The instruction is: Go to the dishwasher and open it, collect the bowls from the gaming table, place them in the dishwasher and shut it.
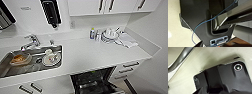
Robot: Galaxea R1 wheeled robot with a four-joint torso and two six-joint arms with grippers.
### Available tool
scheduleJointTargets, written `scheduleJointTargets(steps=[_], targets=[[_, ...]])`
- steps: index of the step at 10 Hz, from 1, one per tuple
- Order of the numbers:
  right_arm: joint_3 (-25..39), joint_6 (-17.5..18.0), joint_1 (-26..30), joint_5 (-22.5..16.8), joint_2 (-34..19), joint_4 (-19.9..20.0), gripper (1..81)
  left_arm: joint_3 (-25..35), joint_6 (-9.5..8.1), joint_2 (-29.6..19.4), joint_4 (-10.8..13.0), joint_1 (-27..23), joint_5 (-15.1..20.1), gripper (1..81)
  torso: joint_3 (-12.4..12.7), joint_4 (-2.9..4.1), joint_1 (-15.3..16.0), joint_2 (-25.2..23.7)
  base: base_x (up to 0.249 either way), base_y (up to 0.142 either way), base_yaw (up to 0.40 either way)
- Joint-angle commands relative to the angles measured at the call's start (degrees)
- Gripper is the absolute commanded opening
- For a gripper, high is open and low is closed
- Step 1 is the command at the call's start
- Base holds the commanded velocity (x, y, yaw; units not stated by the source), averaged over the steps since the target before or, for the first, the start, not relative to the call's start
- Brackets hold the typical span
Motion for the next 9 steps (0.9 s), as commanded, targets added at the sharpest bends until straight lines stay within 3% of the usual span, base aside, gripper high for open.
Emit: scheduleJointTargets(steps=[1, 3, 4, 8, 9], targets=[[-1.9, 0.3, 5.4, -0.5, 2.3, 0.6, 81.1, -0.3, 0.09, -0.7, 0.0, 0.8, 2.6, 81.1, 0.0, 0.00, 3.5, -5.4, 0.000, 0.000, 0.000], [-3.0, 0.4, 6.3, 4.0, 3.4, 0.7, 81.1, -0.3, 0.09, -1.1, 0.1, 0.8, 2.7, 81.1, 0.0, 0.00, 5.9, -9.2, 0.000, 0.000, 0.000], [-3.5, 0.4, 7.5, 4.4, 4.1, 0.7, 81.1, -0.3, 0.01, -1.2, 0.1, 0.7, 2.7, 81.1, 0.0, 0.00, 3.5, -5.6, 0.000, 0.000, 0.000], [-4.7, 1.0, 12.0, 5.7, 6.9, 1.3, 81.1, -0.3, -0.26, -1.6, 0.0, 0.9, 2.6, 81.1, 0.0, 0.00, 4.7, -7.2, 0.000, 0.000, 0.000], [-5.0, 1.5, 12.6, 8.2, 6.9, 1.6, 81.1, -0.3, -0.26, -1.7, 0.0, 1.0, 2.7, 81.1, 0.0, 0.00, 4.7, -7.2, 0.000, 0.000, 0.000]])
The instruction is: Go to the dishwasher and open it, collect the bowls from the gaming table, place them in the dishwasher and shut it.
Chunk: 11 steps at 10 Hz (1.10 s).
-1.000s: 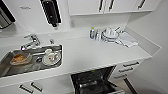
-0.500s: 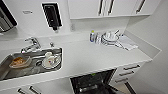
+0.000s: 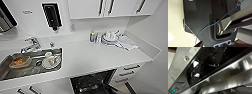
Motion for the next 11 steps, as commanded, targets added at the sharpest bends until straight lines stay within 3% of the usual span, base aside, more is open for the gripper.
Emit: scheduleJointTargets(steps=[1, 4, 6, 7, 8, 9, 10, 11], targets=[[0.0, 2.5, 6.8, 6.5, -0.9, 2.5, 81.1, -0.3, -0.23, -1.0, 0.1, 0.6, 2.5, 81.1, 0.0, 0.00, 0.0, 0.0, 0.000, 0.000, 0.000], [1.5, 6.4, 10.9, 10.4, -2.0, 2.8, 81.1, -0.3, -0.23, -1.1, 0.1, 0.7, 2.5, 81.1, 0.0, 0.00, 0.0, 0.0, 0.000, 0.000, 0.000], [8.2, 12.0, 14.2, 14.4, -5.7, 3.1, 81.1, -0.3, -0.15, -0.9, 0.1, 0.7, 2.5, 81.1, 0.0, 0.00, 0.0, 0.0, 0.000, 0.000, 0.000], [11.9, 12.6, 14.8, 14.1, -7.4, 2.3, 81.1, -0.3, -0.06, -0.9, 0.1, 0.7, 2.5, 81.1, 0.0, 0.00, 0.0, 0.0, 0.000, 0.000, 0.000], [14.0, 11.8, 14.2, 9.8, -8.2, 0.1, 81.1, -0.3, -0.06, -0.8, 0.1, 0.7, 2.5, 81.1, 0.0, 0.00, 0.0, 0.0, 0.000, 0.000, 0.000], [13.8, 11.6, 11.3, -5.2, -8.1, -5.0, 81.1, -0.3, -0.06, -1.0, 0.2, 0.7, 2.5, 81.1, 0.0, 0.00, 0.0, 0.0, 0.000, 0.000, 0.000], [10.8, 11.3, 7.0, -8.2, -8.2, -10.2, 81.1, -0.3, 0.03, -1.0, 0.2, 0.7, 2.5, 81.1, 0.0, 0.00, 0.0, 0.0, 0.000, 0.000, 0.000], [7.7, 11.5, 3.3, -8.2, -8.2, -14.8, 81.1, -0.3, 0.12, -0.9, 0.2, 0.7, 2.5, 81.1, 0.0, 0.00, 0.0, 0.0, 0.000, 0.000, 0.000]])
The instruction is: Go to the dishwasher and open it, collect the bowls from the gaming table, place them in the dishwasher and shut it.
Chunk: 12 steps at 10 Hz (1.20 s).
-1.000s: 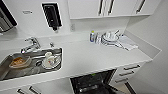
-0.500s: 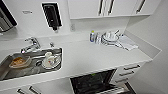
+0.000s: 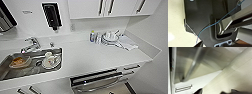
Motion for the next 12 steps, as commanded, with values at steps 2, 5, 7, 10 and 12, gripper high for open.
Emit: scheduleJointTargets(steps=[2, 5, 7, 10, 12], targets=[[-16.0, 0.8, -10.7, -13.8, -0.8, -16.4, 81.1, -0.3, 0.27, -0.2, 0.2, 0.6, 2.5, 81.1, 0.0, 0.00, 0.0, 0.0, 0.000, 0.000, 0.000], [-27.1, 0.0, -18.4, -5.7, 4.2, -17.8, 81.1, -0.3, 0.18, -0.1, -0.1, 0.5, 2.5, 81.1, 0.0, 0.00, 0.0, 0.0, 0.000, 0.000, 0.000], [-28.5, 0.0, -23.7, -3.2, 6.2, -19.7, 81.1, -0.7, 0.36, 0.5, -2.3, 0.5, 2.1, 81.1, 0.0, 0.00, 0.0, 0.0, 0.000, 0.000, 0.000], [-39.6, 0.0, -30.7, 10.0, 10.9, -21.3, 81.1, -2.4, 2.11, 1.5, -2.6, 0.3, 2.0, 81.1, 0.0, 0.00, 0.0, 0.0, 0.000, 0.000, 0.000], [-41.8, -0.1, -33.6, 10.5, 12.8, -24.0, 81.1, -2.4, 2.38, 1.4, -2.5, 0.3, 2.3, 81.1, 0.0, 0.00, 0.0, 0.0, 0.000, 0.000, 0.000]])
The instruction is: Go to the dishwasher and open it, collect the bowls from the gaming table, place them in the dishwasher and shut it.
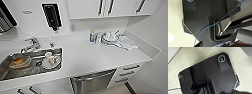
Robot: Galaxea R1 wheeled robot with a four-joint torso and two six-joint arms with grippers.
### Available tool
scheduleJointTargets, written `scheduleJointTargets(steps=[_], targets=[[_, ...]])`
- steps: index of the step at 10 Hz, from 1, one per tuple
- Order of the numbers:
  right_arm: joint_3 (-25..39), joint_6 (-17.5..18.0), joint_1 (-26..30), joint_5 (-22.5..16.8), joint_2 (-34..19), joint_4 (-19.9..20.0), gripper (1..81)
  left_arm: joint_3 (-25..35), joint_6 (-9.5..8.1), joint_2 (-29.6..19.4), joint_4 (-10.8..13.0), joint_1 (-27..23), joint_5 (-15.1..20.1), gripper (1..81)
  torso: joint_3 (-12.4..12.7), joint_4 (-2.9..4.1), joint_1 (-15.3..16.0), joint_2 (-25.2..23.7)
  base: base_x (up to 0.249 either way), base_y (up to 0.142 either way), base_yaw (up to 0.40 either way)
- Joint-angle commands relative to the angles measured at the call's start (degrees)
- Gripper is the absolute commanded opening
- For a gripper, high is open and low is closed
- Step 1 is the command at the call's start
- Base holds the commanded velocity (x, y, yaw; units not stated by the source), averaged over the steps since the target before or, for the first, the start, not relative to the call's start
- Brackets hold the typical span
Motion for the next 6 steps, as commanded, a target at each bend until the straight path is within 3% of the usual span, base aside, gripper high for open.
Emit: scheduleJointTargets(steps=[1, 4, 6], targets=[[-6.3, -0.2, -5.3, 5.7, 4.7, -6.9, 81.1, -0.4, 0.42, -0.7, -0.2, 0.3, 2.7, 81.1, 0.0, 0.00, 0.0, 0.0, 0.000, 0.000, 0.000], [-6.7, -1.0, -6.8, 5.9, 6.5, -7.7, 81.1, -0.4, -0.19, -0.5, -0.4, 0.3, 2.8, 81.1, 0.0, 0.00, 0.0, 0.0, 0.000, 0.000, 0.000], [-8.1, -1.0, -7.4, 4.6, 9.2, -7.8, 81.1, -0.4, -0.20, -0.3, -2.9, 0.3, 2.9, 81.1, 0.0, 0.00, 0.0, 0.0, 0.000, 0.000, 0.000]])
